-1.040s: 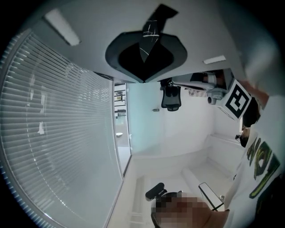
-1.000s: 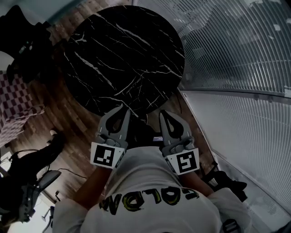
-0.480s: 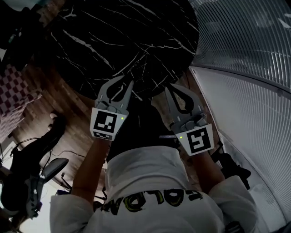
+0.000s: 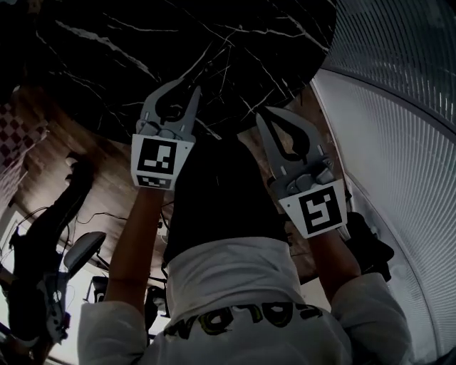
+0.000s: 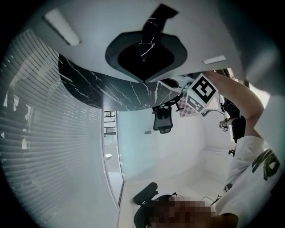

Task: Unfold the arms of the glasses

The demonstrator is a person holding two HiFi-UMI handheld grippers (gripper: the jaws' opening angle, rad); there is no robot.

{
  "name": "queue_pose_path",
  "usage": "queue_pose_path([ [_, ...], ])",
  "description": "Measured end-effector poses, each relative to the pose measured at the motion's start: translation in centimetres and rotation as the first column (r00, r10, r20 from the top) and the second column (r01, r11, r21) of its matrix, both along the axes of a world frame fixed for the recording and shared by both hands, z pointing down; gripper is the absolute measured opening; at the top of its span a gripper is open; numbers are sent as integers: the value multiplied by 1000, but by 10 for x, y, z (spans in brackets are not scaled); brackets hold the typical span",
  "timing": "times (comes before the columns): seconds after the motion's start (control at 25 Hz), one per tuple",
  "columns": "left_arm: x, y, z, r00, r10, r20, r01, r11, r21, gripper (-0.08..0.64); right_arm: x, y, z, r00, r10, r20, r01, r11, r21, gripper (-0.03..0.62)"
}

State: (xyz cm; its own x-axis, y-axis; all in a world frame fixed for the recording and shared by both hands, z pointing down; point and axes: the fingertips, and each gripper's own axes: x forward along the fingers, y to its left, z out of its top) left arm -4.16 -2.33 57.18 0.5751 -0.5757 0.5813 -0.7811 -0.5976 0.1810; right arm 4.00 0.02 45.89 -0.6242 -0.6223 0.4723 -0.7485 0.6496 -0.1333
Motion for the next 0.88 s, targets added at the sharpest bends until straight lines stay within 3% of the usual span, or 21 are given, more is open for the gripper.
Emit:
queue_pose_path([
  [0.4, 10, -9, 36, 999, 30, -33, -30, 1000, -8, 67, 0, 15, 36, 1000, 3, 7, -3, 998, -61, 2],
  [0.56, 12, -9, 35, 999, 36, -41, -36, 999, 7, 10, 3, 19, 36, 1000, 11, 5, -11, 998, -60, 0],
  [0.88, 18, -5, 8, 998, 43, -50, -42, 999, 34, 3, 9, 18, 6, 1000, 26, 7, -26, 1000, -14, 2],
])
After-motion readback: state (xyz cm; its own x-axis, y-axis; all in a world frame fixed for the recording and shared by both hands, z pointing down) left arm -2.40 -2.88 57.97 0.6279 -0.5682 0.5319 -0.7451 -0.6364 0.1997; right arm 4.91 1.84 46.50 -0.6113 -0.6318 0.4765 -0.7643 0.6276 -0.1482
